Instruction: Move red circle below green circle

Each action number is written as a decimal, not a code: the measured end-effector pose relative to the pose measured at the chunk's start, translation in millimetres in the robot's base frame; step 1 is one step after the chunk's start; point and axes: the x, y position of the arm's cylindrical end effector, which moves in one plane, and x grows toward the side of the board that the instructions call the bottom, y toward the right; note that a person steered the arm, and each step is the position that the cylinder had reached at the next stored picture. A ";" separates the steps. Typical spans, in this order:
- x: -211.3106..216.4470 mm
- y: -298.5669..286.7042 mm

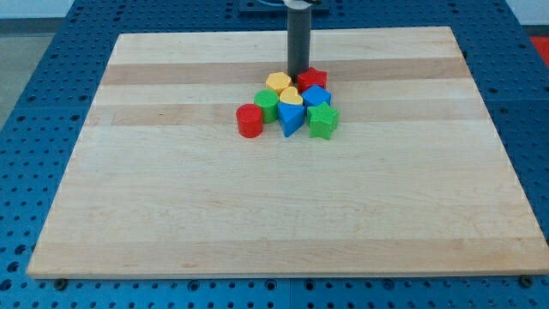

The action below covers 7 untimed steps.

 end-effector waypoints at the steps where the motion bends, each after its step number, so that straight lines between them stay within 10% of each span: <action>1: -0.2 0.0; 5: -56.3 5.9; 7: 33.1 -99.3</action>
